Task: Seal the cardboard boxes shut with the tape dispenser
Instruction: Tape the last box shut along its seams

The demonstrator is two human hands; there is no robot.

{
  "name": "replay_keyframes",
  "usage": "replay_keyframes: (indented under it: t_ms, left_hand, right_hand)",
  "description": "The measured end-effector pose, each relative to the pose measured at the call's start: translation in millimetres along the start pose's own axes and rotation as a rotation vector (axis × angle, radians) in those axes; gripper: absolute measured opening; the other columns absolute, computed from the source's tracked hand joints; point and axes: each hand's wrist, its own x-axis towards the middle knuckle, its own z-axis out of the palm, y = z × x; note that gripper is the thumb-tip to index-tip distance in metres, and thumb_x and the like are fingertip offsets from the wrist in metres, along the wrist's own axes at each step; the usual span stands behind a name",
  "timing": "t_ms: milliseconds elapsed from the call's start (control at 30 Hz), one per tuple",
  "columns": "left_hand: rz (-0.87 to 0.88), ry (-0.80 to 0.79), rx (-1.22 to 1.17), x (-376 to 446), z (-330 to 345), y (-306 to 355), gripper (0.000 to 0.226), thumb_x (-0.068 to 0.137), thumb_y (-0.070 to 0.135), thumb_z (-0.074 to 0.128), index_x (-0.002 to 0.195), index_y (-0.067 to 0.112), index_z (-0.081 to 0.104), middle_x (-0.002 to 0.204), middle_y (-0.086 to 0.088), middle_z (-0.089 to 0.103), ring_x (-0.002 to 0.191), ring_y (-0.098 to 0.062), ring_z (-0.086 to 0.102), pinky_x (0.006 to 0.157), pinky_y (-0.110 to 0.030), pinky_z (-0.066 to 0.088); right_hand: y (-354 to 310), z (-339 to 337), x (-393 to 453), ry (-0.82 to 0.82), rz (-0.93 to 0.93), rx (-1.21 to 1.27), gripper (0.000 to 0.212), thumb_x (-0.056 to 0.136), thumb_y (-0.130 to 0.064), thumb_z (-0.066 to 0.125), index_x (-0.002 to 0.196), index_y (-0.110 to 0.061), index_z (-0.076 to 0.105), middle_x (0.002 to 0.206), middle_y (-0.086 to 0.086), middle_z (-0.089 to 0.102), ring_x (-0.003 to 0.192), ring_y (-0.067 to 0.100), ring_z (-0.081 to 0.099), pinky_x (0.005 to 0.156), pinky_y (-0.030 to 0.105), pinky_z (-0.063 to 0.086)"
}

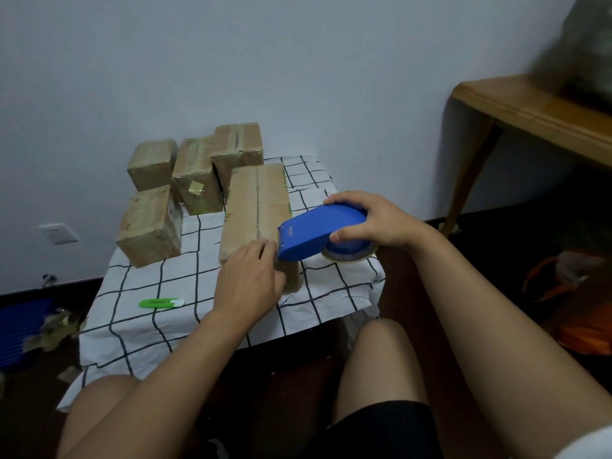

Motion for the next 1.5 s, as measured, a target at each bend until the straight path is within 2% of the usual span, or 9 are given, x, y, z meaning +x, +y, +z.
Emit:
replay_keyframes:
  t_ms: [133, 333, 500, 800, 967, 1067, 1167, 1300, 1500]
  left_hand:
    - [-0.001, -0.019, 0.024, -6, 5, -6, 0.052, 0.083, 0.028, 0.055, 0.134, 0.018, 0.050, 0.120, -0.003, 0.058, 0.102, -0.025, 0.056, 0.073, -0.036, 0.048]
    - [0.030, 0.027, 0.049, -8, 4, -7, 0.051, 0.078, 0.021, 0.066, 0.127, 0.011, 0.058, 0.124, -0.008, 0.060, 0.106, -0.029, 0.059, 0.071, -0.038, 0.052]
    - [0.053, 0.022, 0.070, -9, 5, -2, 0.055, 0.081, 0.024, 0.058, 0.133, 0.006, 0.057, 0.137, -0.010, 0.057, 0.122, -0.031, 0.055, 0.097, -0.044, 0.048]
    - [0.071, 0.041, 0.129, -6, 3, -3, 0.055, 0.075, 0.032, 0.055, 0.127, 0.016, 0.060, 0.125, -0.007, 0.064, 0.109, -0.029, 0.061, 0.078, -0.039, 0.055]
    - [0.103, 0.013, 0.175, -6, 6, -7, 0.063, 0.074, 0.033, 0.072, 0.134, 0.028, 0.056, 0.128, -0.008, 0.061, 0.109, -0.031, 0.060, 0.075, -0.042, 0.055]
    - [0.094, -0.003, 0.154, -5, 4, -4, 0.060, 0.076, 0.031, 0.071, 0.134, 0.028, 0.057, 0.128, -0.008, 0.061, 0.110, -0.031, 0.059, 0.075, -0.042, 0.055]
    - [0.086, -0.012, 0.136, -5, 4, -4, 0.058, 0.080, 0.032, 0.067, 0.136, 0.029, 0.054, 0.132, -0.008, 0.059, 0.115, -0.032, 0.057, 0.079, -0.044, 0.053]
    - [0.081, -0.003, 0.116, -5, 4, -4, 0.057, 0.082, 0.031, 0.066, 0.137, 0.029, 0.053, 0.132, -0.007, 0.058, 0.114, -0.032, 0.057, 0.078, -0.043, 0.053]
    - [0.102, 0.019, 0.146, -4, 6, -1, 0.057, 0.081, 0.033, 0.063, 0.137, 0.028, 0.051, 0.129, -0.007, 0.058, 0.108, -0.031, 0.057, 0.078, -0.041, 0.051]
  right_hand:
    - [4, 0, -2, -0.016, 0.001, 0.017, 0.056, 0.071, -0.042, 0.078, 0.123, -0.038, 0.060, 0.122, -0.017, 0.056, 0.107, -0.001, 0.055, 0.083, 0.013, 0.043]
    - [14, -16, -7, 0.037, 0.015, 0.069, 0.052, 0.068, -0.035, 0.081, 0.117, -0.037, 0.065, 0.115, -0.027, 0.061, 0.101, -0.012, 0.057, 0.081, 0.003, 0.041]
    - [19, -25, -13, 0.021, 0.025, 0.032, 0.052, 0.068, -0.040, 0.080, 0.117, -0.041, 0.064, 0.109, -0.034, 0.061, 0.100, -0.012, 0.057, 0.079, 0.002, 0.040]
    - [29, -28, -16, 0.014, 0.039, 0.035, 0.052, 0.067, -0.040, 0.081, 0.116, -0.043, 0.064, 0.115, -0.026, 0.062, 0.100, -0.009, 0.059, 0.081, 0.003, 0.043]
    - [32, -29, -15, -0.001, 0.037, 0.019, 0.051, 0.070, -0.037, 0.082, 0.117, -0.043, 0.064, 0.118, -0.024, 0.062, 0.104, -0.004, 0.060, 0.087, 0.013, 0.045]
    - [30, -30, -15, -0.015, 0.045, 0.005, 0.051, 0.069, -0.039, 0.082, 0.116, -0.045, 0.063, 0.113, -0.028, 0.062, 0.100, -0.008, 0.059, 0.082, 0.008, 0.044]
    - [24, -27, -11, -0.065, 0.022, -0.081, 0.051, 0.073, -0.038, 0.083, 0.118, -0.045, 0.061, 0.110, -0.030, 0.059, 0.100, -0.010, 0.057, 0.077, 0.004, 0.043]
    - [4, -27, 1, -0.082, -0.002, -0.241, 0.063, 0.066, -0.050, 0.079, 0.125, -0.039, 0.061, 0.111, -0.025, 0.053, 0.102, 0.000, 0.055, 0.084, 0.014, 0.041]
    - [-32, -23, 16, -0.105, -0.011, -0.466, 0.063, 0.071, -0.045, 0.080, 0.130, -0.033, 0.060, 0.111, -0.017, 0.052, 0.101, 0.012, 0.052, 0.073, 0.021, 0.040]
